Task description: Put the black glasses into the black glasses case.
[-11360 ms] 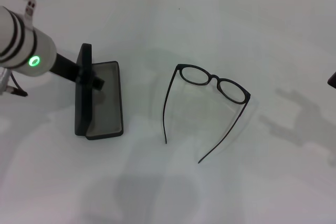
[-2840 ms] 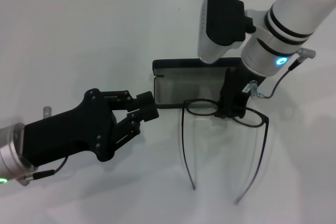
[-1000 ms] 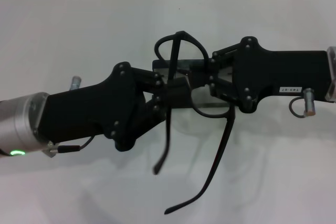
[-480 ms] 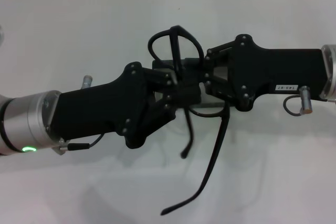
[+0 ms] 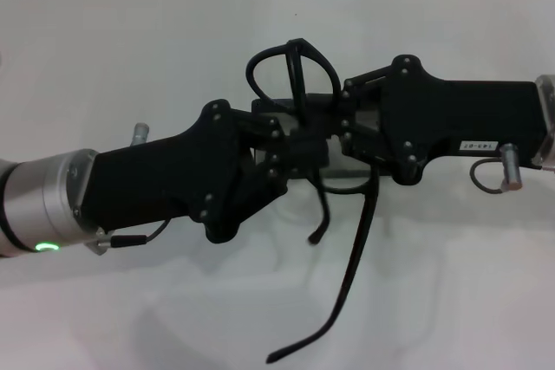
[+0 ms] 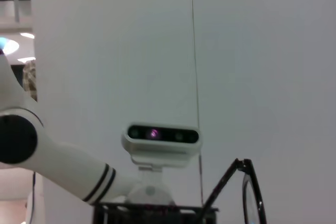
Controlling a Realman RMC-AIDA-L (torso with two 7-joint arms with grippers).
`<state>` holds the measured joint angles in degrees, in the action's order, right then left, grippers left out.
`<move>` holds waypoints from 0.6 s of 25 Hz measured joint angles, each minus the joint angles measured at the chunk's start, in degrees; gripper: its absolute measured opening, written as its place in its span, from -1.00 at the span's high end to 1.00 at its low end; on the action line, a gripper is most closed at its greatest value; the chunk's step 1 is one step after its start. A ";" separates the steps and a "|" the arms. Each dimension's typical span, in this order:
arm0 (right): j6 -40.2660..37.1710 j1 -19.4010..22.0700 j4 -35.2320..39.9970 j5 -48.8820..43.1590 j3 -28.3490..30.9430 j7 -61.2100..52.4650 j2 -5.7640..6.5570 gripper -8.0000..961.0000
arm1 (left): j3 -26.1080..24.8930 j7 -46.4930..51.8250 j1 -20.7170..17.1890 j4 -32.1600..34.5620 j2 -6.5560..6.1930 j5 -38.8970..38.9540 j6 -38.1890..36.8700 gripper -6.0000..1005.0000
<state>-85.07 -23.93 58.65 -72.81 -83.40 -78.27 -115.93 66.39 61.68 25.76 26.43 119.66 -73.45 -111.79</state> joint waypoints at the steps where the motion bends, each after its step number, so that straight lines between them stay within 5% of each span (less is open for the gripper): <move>1: -0.32 0.01 -0.01 0.21 0.00 0.01 0.02 0.76 | 0.00 0.00 0.00 0.00 0.00 0.00 0.00 0.89; 15: -2.37 0.11 -0.03 0.49 -0.17 0.04 -0.08 0.76 | -0.30 -0.77 -0.27 -1.54 0.13 0.21 1.32 0.89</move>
<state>-87.44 -23.82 58.62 -72.32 -83.57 -78.22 -116.01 66.09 60.91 25.49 24.89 119.79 -73.24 -110.47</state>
